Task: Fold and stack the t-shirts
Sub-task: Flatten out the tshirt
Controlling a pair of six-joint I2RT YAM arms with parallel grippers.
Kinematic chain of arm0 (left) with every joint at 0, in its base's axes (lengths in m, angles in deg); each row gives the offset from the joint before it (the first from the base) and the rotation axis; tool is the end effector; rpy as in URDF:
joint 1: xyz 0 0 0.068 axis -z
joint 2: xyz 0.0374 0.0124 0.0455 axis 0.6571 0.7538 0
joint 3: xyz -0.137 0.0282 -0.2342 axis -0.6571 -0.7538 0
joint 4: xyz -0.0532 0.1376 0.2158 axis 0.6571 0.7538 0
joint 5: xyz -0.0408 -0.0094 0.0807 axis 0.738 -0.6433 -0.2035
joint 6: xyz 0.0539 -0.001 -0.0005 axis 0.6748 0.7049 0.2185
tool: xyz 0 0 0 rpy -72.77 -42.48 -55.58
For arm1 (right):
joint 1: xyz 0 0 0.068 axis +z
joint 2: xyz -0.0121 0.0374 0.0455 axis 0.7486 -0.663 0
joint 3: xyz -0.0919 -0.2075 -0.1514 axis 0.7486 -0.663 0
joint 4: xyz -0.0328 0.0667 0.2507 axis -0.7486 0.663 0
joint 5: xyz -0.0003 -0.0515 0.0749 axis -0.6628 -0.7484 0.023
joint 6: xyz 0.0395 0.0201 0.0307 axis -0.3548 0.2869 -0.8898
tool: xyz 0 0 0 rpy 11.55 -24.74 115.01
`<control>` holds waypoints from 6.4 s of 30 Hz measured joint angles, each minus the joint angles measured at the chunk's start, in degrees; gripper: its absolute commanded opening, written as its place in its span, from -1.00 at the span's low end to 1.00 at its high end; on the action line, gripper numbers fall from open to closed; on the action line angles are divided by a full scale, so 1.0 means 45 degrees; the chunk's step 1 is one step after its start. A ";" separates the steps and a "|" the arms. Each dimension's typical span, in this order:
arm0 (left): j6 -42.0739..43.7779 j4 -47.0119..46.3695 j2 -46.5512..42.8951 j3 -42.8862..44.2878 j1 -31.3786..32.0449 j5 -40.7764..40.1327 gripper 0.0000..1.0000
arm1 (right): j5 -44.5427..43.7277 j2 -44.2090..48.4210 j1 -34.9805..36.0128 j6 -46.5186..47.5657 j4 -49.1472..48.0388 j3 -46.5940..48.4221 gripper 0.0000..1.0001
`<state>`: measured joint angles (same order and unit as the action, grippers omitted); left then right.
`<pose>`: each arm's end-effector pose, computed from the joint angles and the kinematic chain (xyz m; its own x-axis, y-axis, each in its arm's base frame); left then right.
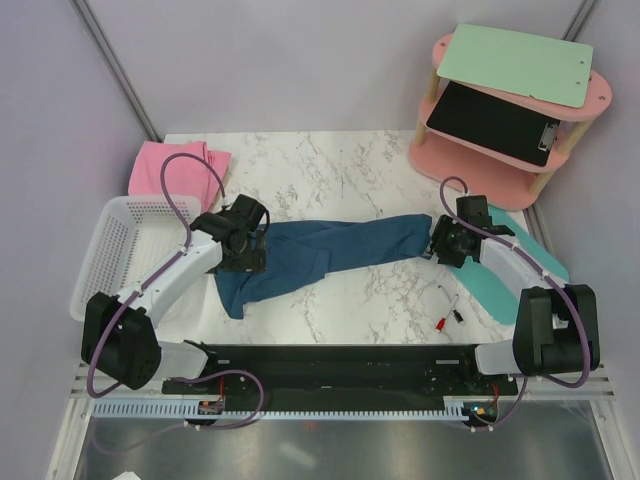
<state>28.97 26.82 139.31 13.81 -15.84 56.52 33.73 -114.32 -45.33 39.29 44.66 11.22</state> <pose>0.2230 -0.0912 0.2483 -0.9168 -0.0354 -0.3977 -0.1148 0.9774 0.1776 0.2644 0.0185 0.1948 -0.7979 0.4553 -0.3950 0.3315 0.8788 0.3433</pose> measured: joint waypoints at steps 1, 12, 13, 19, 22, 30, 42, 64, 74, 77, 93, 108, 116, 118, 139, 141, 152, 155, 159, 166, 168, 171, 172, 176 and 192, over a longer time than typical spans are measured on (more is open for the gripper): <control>0.0005 0.0000 0.0000 -0.0015 0.0000 0.0000 0.99 | 0.0019 0.0000 0.0000 -0.0049 -0.0151 -0.0073 0.11; 0.0073 -0.0053 0.0000 -0.0160 0.0000 -0.0010 0.99 | 0.0617 0.0015 0.0005 -0.0466 -0.2016 -0.0325 -1.00; 0.0073 -0.0053 0.0000 -0.0160 0.0000 -0.0010 0.99 | 0.0690 0.0005 0.0000 -0.0520 -0.2123 -0.0330 -1.00; 0.0078 -0.0053 0.0049 -0.0160 0.0000 -0.0029 0.99 | 0.0957 0.0121 0.0000 -0.0602 -0.2390 -0.0330 -1.00; 0.0078 -0.0058 0.0049 -0.0160 0.0000 -0.0049 0.99 | 0.0962 0.0529 0.0000 -0.0612 -0.2278 -0.0282 -1.00; 0.0078 -0.0083 0.0146 -0.0160 0.0000 -0.0058 0.99 | 0.0855 0.0821 0.0000 -0.0690 -0.1923 0.1972 -1.00; 0.0097 -0.0097 0.0466 0.0034 -0.0053 -0.0063 0.99 | 0.0238 -0.3021 -0.0010 -0.0889 -0.2662 0.4566 -1.00; 0.0199 -0.2754 0.1613 -0.1175 -0.2074 0.5741 0.84 | 0.0306 -0.4056 -0.1107 -0.1515 -0.3264 0.6251 -1.00; -0.1001 -0.3638 -0.1190 -0.2875 -0.1525 0.7504 0.85 | 0.0899 -0.4255 -0.1151 -0.1763 -0.3643 0.6047 -1.00; -0.1389 -0.3988 -0.1117 -0.3342 -0.0733 0.7674 0.74 | 0.0986 -0.4318 -0.1151 -0.1821 -0.3653 0.5833 -1.00; -0.1982 -0.2637 0.0549 -0.0971 0.0670 0.5090 -0.96 | 0.1583 -0.4201 -0.1151 -0.1928 -0.3667 0.5625 -1.00; -0.0189 0.0801 -0.0112 0.3555 -0.1326 0.1953 -0.96 | 0.1919 -0.2924 -0.1151 -0.1914 -0.3220 0.5600 -1.00; 0.0257 0.0801 -0.1399 0.5008 -0.1651 0.2239 -0.96 | 0.2195 -0.1258 -0.1166 -0.1875 -0.3065 0.5260 -1.00; 0.0272 0.0685 -0.2225 0.4677 -0.1651 0.2458 -0.96 | 0.2249 -0.0471 -0.1171 -0.1846 -0.3099 0.4813 -1.00; 0.0947 0.1413 -0.5479 0.6742 -0.1651 0.2943 -0.96 | 0.3332 0.3619 -0.1234 -0.1219 -0.1690 0.4920 -1.00; 0.1044 0.1423 -0.5804 0.7237 -0.1651 0.2982 -0.96 | 0.3526 0.4133 -0.1234 -0.1161 -0.1637 0.5484 -1.00; 0.1224 0.1146 -0.8024 0.7616 -0.1651 0.3240 -0.96 | 0.4197 0.6562 -0.1224 -0.1141 -0.2186 0.5809 -1.00; 0.1224 0.1345 -0.7810 0.7334 -0.1651 0.3385 -0.96 | 0.4231 0.6659 -0.1224 -0.1122 -0.1933 0.5697 -1.00; 0.1234 0.1705 -0.7475 0.7699 -0.1651 0.3725 -0.96 | 0.4235 0.6703 -0.1224 -0.0962 -0.1156 0.5814 -1.00; 0.1423 0.2531 -0.7310 1.0948 -0.1651 0.4420 -0.96 | 0.4454 0.7718 -0.1171 -0.0831 -0.0151 0.7475 -1.00; 0.1515 0.2686 -0.7325 1.2109 -0.1651 0.4600 -0.96 | 0.4537 0.8233 -0.1132 -0.0889 -0.0136 0.7927 -1.00; 0.1632 0.2934 -0.7329 1.3595 -0.1651 0.4779 -0.96 | 0.4551 0.9199 -0.1078 -0.1039 -0.0039 0.8374 -1.00; 0.1666 0.3016 -0.7325 1.4144 -0.1651 0.4896 -0.96 | 0.4551 0.9432 -0.1078 -0.1073 0.0049 0.8626 -1.00; 0.1724 0.3162 -0.7179 1.5310 -0.1651 0.5076 -0.96 | 0.4313 0.9797 -0.1078 -0.1132 0.0389 0.9923 -1.00; 0.2720 0.1370 0.0622 1.3848 -0.1671 0.3619 -0.96 | 0.1909 0.6955 -0.1064 -0.0355 -0.0593 0.4260 -1.00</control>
<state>41.21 32.98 142.11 76.13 -23.36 72.81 42.32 -83.02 -50.12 37.70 41.99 30.39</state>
